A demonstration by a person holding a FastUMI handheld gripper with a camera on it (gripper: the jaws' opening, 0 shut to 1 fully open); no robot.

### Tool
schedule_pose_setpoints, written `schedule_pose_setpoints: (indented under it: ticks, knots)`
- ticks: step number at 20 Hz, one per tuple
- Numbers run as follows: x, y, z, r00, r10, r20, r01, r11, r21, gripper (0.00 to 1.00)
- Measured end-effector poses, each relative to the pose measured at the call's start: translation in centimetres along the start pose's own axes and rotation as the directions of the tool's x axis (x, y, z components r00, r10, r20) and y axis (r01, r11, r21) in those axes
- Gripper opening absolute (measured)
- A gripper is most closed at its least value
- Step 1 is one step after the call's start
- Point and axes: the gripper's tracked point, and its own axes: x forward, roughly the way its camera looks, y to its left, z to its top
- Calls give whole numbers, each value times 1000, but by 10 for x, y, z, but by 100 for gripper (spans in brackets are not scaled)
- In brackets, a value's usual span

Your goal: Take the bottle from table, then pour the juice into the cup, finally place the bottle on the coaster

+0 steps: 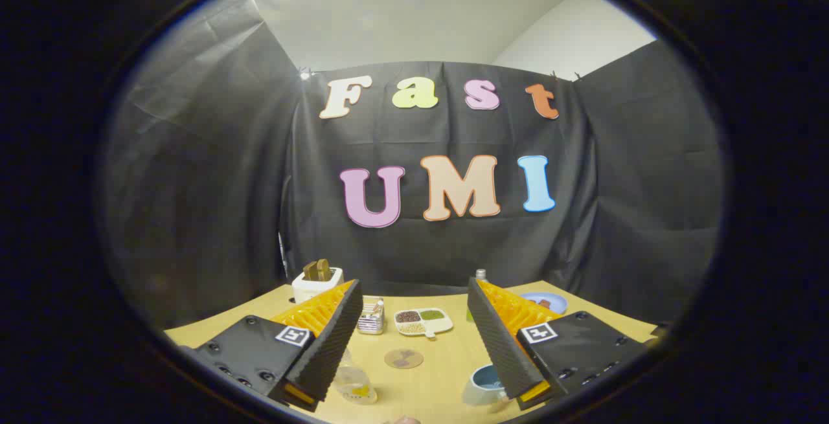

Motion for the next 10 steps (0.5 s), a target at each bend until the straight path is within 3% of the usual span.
schedule_pose_setpoints:
  ticks: [10]
  knots:
    - [-1, -3, 3, 1000, 11, 15, -11, 1000, 3, 100]
